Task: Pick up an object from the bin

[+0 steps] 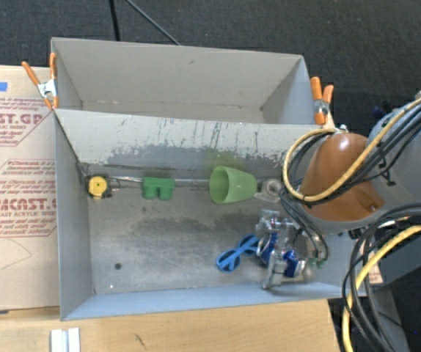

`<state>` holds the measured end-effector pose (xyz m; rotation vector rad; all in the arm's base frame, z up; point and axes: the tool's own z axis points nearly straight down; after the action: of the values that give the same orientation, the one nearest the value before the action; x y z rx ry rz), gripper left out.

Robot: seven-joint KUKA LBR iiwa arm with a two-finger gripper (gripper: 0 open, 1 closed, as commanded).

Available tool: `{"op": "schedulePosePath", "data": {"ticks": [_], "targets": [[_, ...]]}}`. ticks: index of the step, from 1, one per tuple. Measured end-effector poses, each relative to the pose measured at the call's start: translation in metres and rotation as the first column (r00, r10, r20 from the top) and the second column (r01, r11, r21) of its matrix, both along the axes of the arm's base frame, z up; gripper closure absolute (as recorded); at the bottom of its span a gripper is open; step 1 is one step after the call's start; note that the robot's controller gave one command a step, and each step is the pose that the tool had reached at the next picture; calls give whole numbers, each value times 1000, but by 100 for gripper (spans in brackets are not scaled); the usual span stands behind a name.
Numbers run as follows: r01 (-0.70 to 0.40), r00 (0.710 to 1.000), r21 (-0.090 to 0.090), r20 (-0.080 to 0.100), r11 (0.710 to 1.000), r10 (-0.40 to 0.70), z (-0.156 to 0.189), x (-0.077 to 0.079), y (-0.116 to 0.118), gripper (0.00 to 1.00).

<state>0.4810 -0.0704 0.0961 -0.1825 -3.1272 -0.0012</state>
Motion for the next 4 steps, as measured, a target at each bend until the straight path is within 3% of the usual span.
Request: {"op": "schedulePosePath", "data": {"ticks": [1, 2, 3, 4], "targets": [[-3, 1000, 0, 8, 1000, 3, 4, 3, 1, 100], [-39, 999, -2, 19, 999, 39, 141, 18, 11, 100], [-38, 999, -1, 11, 999, 38, 136, 17, 11, 0], [-300, 954, 0, 9, 954, 300, -8, -2, 17, 0]]}}
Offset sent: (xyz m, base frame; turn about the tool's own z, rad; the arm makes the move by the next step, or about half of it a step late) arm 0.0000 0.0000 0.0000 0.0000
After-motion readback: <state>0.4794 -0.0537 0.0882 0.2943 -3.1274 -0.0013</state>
